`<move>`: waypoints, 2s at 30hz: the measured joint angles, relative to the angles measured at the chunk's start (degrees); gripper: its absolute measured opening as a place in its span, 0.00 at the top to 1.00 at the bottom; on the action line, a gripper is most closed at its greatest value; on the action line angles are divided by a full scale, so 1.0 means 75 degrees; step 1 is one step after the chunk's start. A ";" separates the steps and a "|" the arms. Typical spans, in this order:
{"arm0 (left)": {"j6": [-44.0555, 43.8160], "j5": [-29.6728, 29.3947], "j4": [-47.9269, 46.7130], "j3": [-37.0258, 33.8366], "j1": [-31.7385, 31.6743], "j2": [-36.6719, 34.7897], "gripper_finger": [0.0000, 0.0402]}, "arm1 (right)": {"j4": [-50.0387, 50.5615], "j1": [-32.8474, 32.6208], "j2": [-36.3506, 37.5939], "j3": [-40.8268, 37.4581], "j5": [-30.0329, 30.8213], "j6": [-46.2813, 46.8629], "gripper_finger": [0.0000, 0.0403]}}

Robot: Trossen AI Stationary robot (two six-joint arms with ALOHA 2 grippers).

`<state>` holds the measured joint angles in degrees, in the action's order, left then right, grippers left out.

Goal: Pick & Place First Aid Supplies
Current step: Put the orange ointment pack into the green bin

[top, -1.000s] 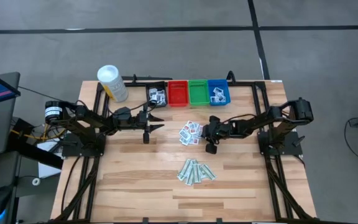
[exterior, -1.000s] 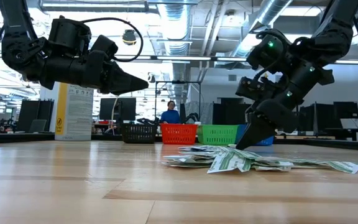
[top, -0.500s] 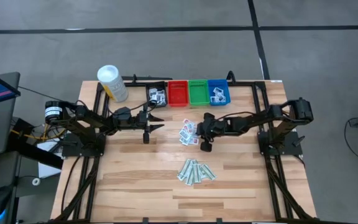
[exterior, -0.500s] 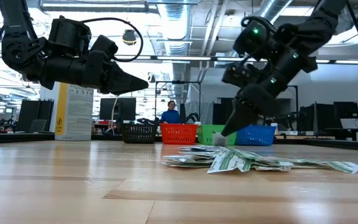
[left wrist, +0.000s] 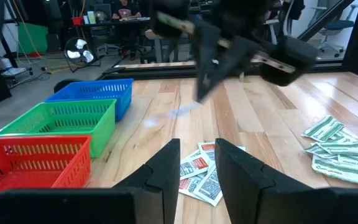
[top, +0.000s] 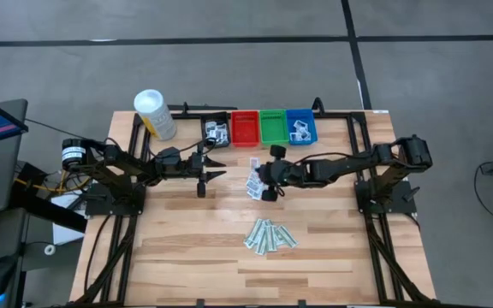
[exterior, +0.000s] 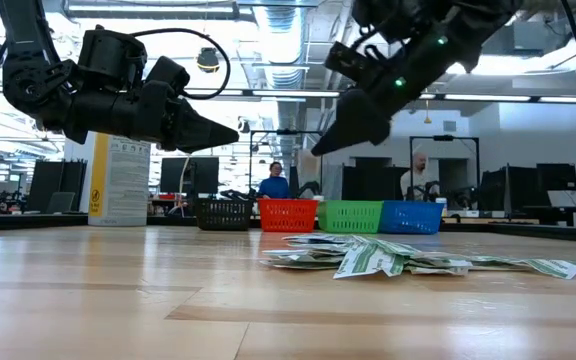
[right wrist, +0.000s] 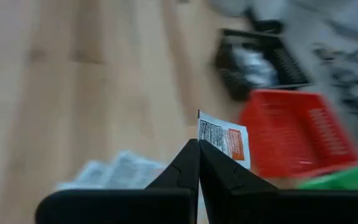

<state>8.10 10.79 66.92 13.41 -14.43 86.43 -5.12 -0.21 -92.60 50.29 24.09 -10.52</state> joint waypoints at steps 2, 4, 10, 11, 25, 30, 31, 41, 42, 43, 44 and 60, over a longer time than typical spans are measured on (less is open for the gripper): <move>0.0000 0.0003 0.0000 0.0000 0.0000 0.0000 0.75 | -0.0001 0.0099 0.0000 0.0089 0.0425 -0.0203 1.00; 0.0000 0.0003 0.0000 0.0000 0.0001 0.0001 0.75 | 0.0001 0.0270 0.0000 0.0140 0.0647 -0.0376 1.00; 0.0000 0.0002 -0.0001 0.0000 -0.0001 0.0000 0.75 | 0.0187 0.1151 -0.0026 0.0148 0.0607 -0.0742 1.00; 0.0000 0.0001 -0.0003 0.0000 -0.0001 0.0000 0.75 | 0.0211 0.1329 -0.0055 0.0148 0.0600 -0.0831 1.00; 0.0000 0.0003 -0.0003 0.0000 0.0001 -0.0001 0.75 | 0.0065 0.3432 -0.0067 0.0145 -0.0555 -0.0611 1.00; 0.0000 0.0002 -0.0003 0.0000 0.0000 -0.0001 0.75 | -0.0013 0.3751 -0.0067 0.0145 -0.0974 -0.0415 1.00; 0.0000 0.0000 -0.0003 0.0000 0.0001 0.0000 0.75 | 0.0010 0.3794 -0.0067 0.0144 -0.1028 -0.0410 1.00; 0.0000 0.0003 -0.0006 0.0000 0.0000 -0.0002 0.75 | 0.0051 0.3836 -0.0067 0.0145 -0.1036 -0.0392 0.99; 0.0000 0.0003 -0.0007 0.0000 0.0001 -0.0002 0.75 | 0.0051 0.3836 -0.0067 0.0144 -0.1036 -0.0392 0.99; 0.0000 0.0002 -0.0009 0.0000 0.0001 -0.0002 0.75 | 0.0051 0.3836 -0.0067 0.0144 -0.1036 -0.0392 0.99; 0.0000 0.0003 -0.0015 0.0000 -0.0001 -0.0002 0.75 | 0.0051 0.3836 -0.0067 0.0145 -0.1036 -0.0392 0.98; 0.0000 0.0003 -0.0084 0.0000 -0.0001 -0.0002 0.75 | 0.0505 0.3531 -0.0062 0.0142 -0.1711 -0.0187 0.81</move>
<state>8.10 10.81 66.28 13.41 -14.44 86.41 -1.33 26.27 -93.06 51.35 11.26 -11.92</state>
